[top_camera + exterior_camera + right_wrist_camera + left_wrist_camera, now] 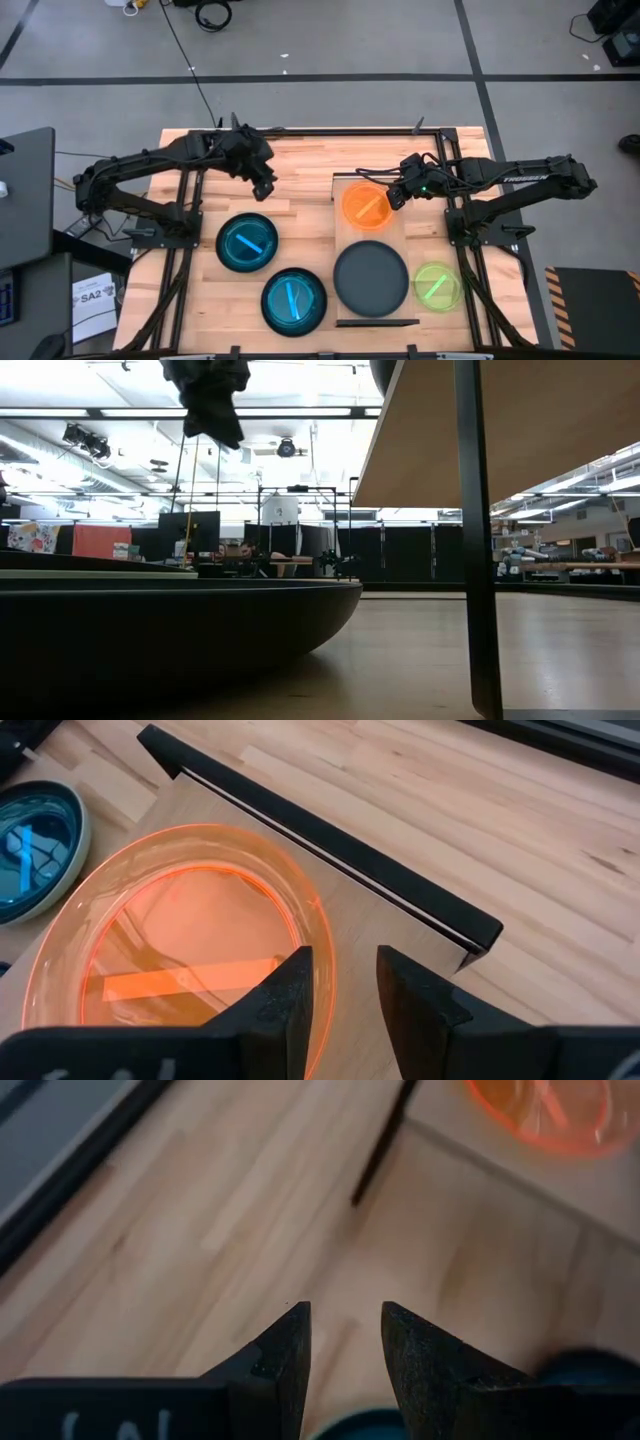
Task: Place and stack plates onto a shelf
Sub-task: Put the top blue plate on top of the orange plate on the shelf
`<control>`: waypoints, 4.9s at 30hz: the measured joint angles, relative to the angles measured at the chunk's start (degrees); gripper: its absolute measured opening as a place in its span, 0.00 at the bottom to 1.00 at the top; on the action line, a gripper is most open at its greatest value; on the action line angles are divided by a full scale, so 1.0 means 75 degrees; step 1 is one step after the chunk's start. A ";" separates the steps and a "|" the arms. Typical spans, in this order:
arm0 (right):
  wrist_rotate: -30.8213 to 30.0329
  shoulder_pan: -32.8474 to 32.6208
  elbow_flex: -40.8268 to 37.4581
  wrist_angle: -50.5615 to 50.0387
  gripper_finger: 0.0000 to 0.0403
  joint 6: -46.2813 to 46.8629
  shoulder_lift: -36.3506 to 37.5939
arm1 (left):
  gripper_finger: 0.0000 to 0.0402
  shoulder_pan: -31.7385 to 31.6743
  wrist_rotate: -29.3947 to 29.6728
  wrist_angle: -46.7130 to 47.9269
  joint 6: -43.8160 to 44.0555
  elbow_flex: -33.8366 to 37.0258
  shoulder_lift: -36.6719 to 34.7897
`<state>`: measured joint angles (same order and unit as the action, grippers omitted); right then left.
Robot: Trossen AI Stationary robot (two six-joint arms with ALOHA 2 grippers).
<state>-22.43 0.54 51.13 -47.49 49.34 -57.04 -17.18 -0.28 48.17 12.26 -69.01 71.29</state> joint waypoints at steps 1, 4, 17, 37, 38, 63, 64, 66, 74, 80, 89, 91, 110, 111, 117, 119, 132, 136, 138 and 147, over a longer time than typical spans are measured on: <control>0.0002 0.0000 0.0000 0.0001 0.29 0.0000 0.0000 | 0.33 0.0080 0.0000 0.0097 -0.0007 0.0000 0.0000; 0.0005 0.0000 0.0000 0.0001 0.30 0.0000 0.0000 | 0.33 0.0365 0.0001 0.0228 -0.0007 0.0000 0.0000; 0.0008 0.0000 0.0000 0.0001 0.29 0.0000 0.0000 | 0.32 0.1781 0.0004 0.1005 -0.0324 0.0003 0.0000; 0.0010 0.0000 0.0000 0.0003 0.29 -0.0013 0.0000 | 0.32 0.2427 0.0401 0.2097 0.0476 0.0009 0.0000; 0.0008 0.0000 0.0000 0.0001 0.29 -0.0052 0.0000 | 0.32 0.2427 0.0425 0.2133 0.0511 0.0009 0.0000; 0.0011 0.0000 0.0000 0.0009 0.29 -0.0256 0.0000 | 0.32 0.2639 0.0612 0.1359 0.1742 0.3172 -0.0017; 0.0011 0.0000 0.0000 0.0009 0.29 -0.0256 0.0000 | 0.32 0.2614 0.0588 0.1332 0.1870 0.3284 -0.0017; 0.0011 -0.0001 0.0000 0.0009 0.29 -0.0256 0.0000 | 0.32 0.2561 0.0570 0.1296 0.2152 0.3473 -0.0017; 0.0011 -0.0002 0.0000 0.0011 0.29 -0.0256 0.0000 | 0.32 0.2386 0.0612 0.1153 0.3333 0.3753 -0.0020; 0.0011 0.0000 0.0000 0.0012 0.29 -0.0256 0.0000 | 0.32 0.2383 0.0677 0.0953 0.3974 0.4261 -0.0020; 0.0011 0.0000 0.0000 0.0012 0.29 -0.0256 0.0000 | 0.32 0.2383 0.0683 0.0619 0.4141 0.4409 -0.0020; 0.0011 0.0000 0.0000 0.0010 0.29 -0.0256 0.0000 | 0.32 0.2383 0.0683 0.0598 0.4159 0.4409 -0.0020; 0.0011 -0.0001 0.0000 0.0012 0.29 -0.0256 0.0000 | 0.32 0.2386 0.0524 0.0023 0.4878 0.4887 -0.0003; 0.0011 0.0000 0.0000 0.0012 0.29 -0.0256 0.0000 | 0.32 0.2389 0.0471 -0.0099 0.4896 0.4978 -0.0005; 0.0011 0.0000 0.0000 0.0025 0.29 -0.0256 0.0000 | 0.32 0.2389 0.0415 -0.0206 0.5017 0.5075 -0.0020; 0.0011 -0.0003 0.0000 0.0036 0.29 -0.0256 0.0003 | 0.32 0.2389 0.0412 -0.0199 0.5014 0.5048 -0.0018; 0.0011 -0.0002 0.0000 0.0035 0.29 -0.0256 0.0003 | 0.13 0.2386 0.0417 -0.0203 0.4999 0.5071 -0.0006; 0.0011 -0.0003 0.0000 0.0036 0.29 -0.0256 0.0003 | 0.08 0.2386 0.0406 -0.0203 0.4999 0.5065 -0.0009; 0.0011 0.0000 0.0000 0.0035 0.29 -0.0256 0.0003 | 0.05 0.2386 0.0395 -0.0202 0.4999 0.5059 -0.0012; 0.0011 -0.0002 0.0000 0.0035 0.29 -0.0256 0.0003 | 0.02 0.2386 0.0388 -0.0169 0.4999 0.5043 -0.0017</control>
<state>-22.35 0.52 51.13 -47.22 47.42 -57.01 0.71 2.63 46.90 49.76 -31.19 71.16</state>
